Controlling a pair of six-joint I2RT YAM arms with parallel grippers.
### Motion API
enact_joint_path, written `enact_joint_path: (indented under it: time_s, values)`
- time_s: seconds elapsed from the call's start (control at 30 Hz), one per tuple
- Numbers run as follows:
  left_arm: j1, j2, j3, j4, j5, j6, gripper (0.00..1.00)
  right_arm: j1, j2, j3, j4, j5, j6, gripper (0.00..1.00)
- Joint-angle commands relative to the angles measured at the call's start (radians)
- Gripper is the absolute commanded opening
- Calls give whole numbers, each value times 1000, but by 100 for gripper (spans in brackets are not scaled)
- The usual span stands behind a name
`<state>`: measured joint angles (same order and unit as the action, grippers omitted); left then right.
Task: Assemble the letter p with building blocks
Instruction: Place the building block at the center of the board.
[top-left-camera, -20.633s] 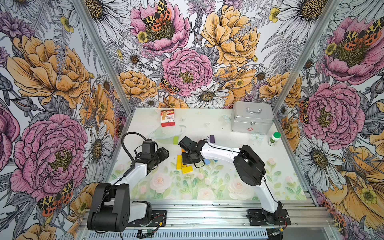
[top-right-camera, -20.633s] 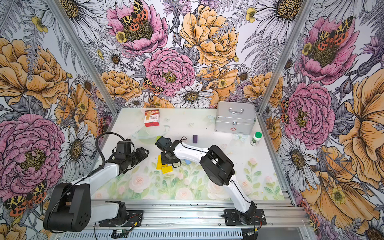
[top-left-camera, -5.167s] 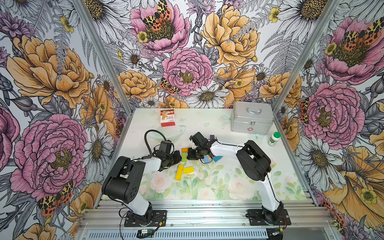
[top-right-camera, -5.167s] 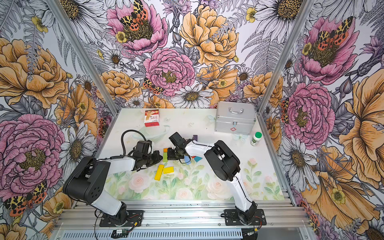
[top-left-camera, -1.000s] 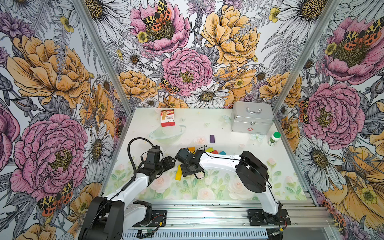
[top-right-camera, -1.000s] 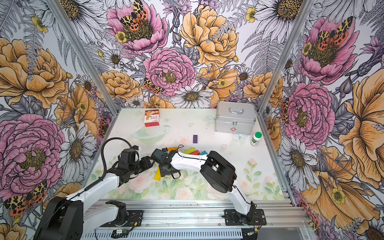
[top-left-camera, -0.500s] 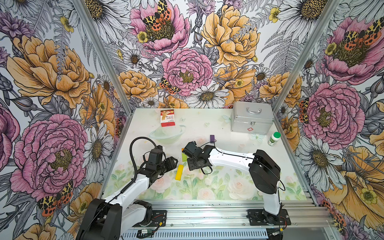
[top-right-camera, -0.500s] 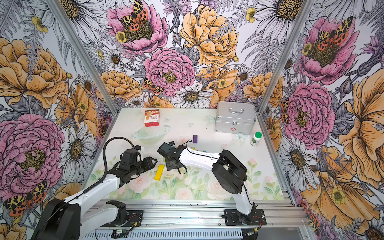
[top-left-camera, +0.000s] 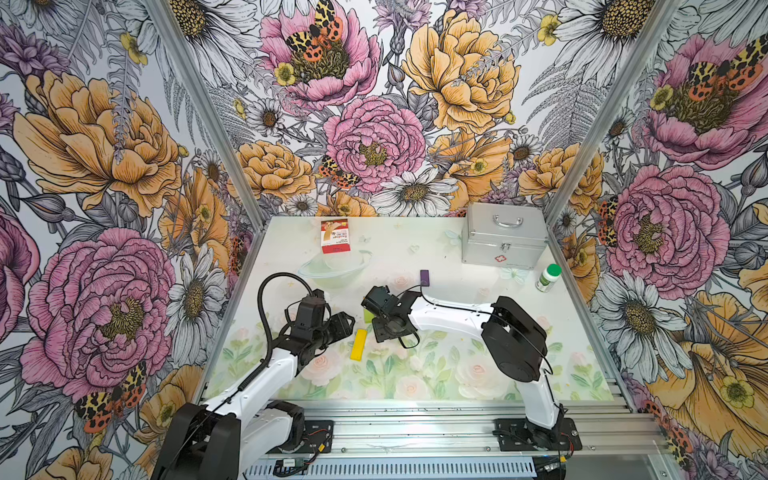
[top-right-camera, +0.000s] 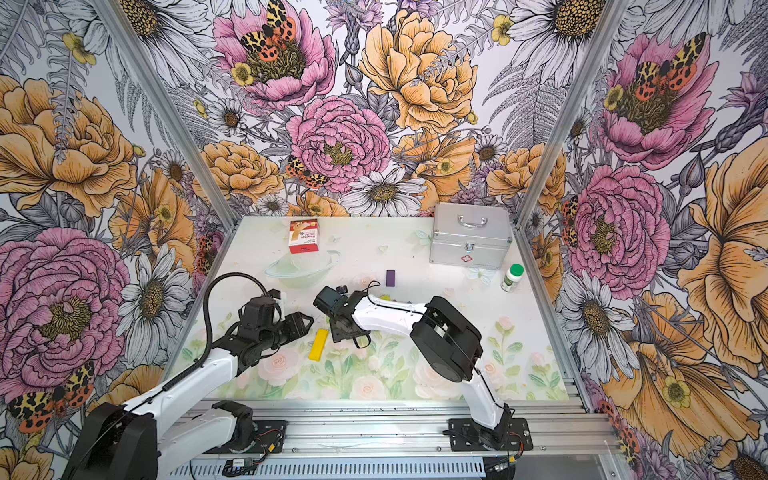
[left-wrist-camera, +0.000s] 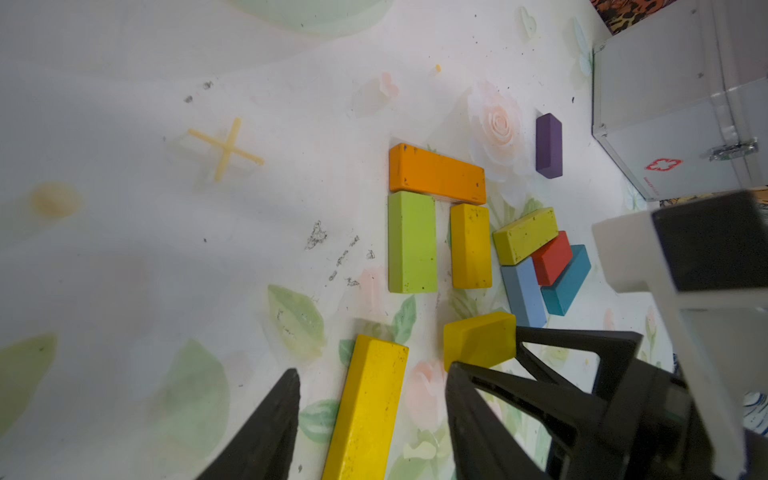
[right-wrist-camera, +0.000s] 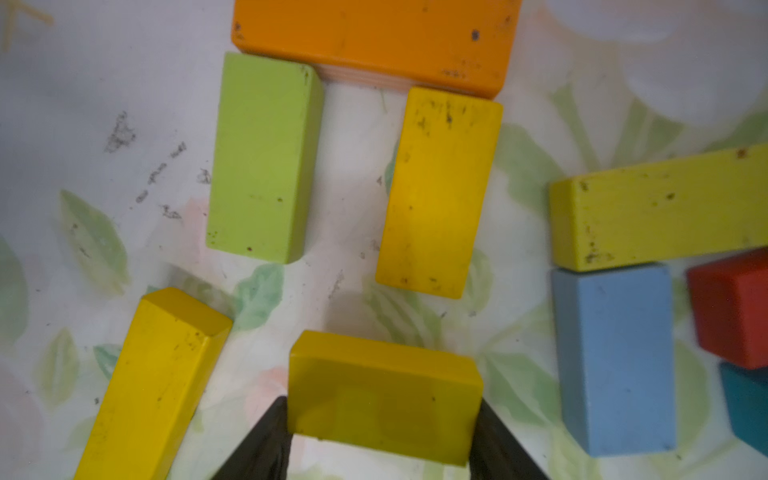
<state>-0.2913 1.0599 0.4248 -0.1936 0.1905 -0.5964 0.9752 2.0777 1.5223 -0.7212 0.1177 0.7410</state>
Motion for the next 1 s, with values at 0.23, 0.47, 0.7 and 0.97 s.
enact_joint_path:
  time_s: [0.23,0.47,0.7,0.97]
  values:
    - [-22,9,37,-4,-29,-3,57,-20,46,44,34,-27,19,45]
    - [-22,15,41,-5,-26,-1,57,-28,63,47,33,-38,28,50]
    - [-29,16,43,-2,-28,0,57,-27,46,43,34,-44,27,66]
    - [-60,33,50,5,-42,-11,57,-25,7,17,68,-66,30,75]
